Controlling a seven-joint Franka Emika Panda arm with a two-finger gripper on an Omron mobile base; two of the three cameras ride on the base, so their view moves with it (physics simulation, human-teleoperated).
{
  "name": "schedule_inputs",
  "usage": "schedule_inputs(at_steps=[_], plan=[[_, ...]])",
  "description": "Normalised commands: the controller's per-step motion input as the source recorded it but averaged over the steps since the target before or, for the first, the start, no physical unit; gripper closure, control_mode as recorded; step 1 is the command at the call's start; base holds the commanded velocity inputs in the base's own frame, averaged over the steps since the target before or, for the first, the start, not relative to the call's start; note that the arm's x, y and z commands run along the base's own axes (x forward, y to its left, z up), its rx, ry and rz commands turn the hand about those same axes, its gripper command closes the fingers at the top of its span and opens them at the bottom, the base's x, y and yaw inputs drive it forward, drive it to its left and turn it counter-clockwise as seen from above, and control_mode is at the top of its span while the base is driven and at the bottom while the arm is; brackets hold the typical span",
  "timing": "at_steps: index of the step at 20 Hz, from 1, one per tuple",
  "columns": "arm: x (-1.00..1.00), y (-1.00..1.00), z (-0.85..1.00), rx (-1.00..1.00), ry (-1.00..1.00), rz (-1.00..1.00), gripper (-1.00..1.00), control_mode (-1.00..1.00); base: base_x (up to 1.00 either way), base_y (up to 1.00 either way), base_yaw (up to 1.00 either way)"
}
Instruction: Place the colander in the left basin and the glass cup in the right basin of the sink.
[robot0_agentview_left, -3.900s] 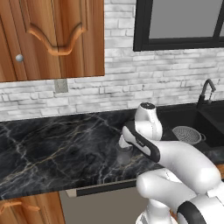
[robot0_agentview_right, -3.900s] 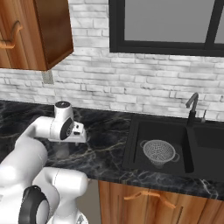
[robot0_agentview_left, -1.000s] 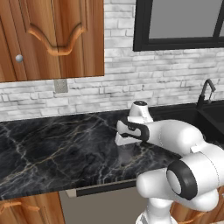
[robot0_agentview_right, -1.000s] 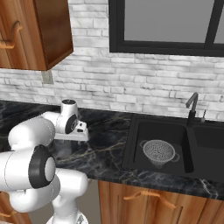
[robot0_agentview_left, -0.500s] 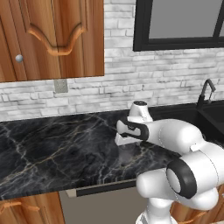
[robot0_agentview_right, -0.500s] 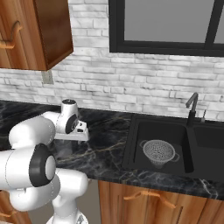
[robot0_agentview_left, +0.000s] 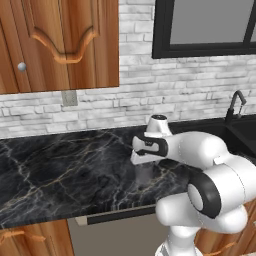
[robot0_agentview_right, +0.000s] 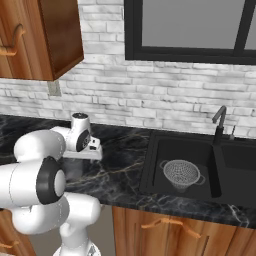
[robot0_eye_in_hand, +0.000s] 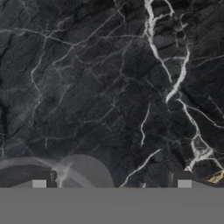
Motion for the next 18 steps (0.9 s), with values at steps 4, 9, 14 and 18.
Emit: schedule_inputs(at_steps=[4,9,14,18], plan=[[0.0,0.0,-0.33,0.0,0.0,0.0,-1.0,-1.0,0.0,0.0,0.0],[0.0,0.0,-0.4,0.0,0.0,0.0,1.0,-1.0,0.0,0.0,0.0],[0.0,0.0,-0.24,0.0,0.0,0.0,1.0,-1.0,0.0,0.0,0.0],[0.0,0.0,-0.02,0.0,0.0,0.0,1.0,-1.0,0.0,0.0,0.0]])
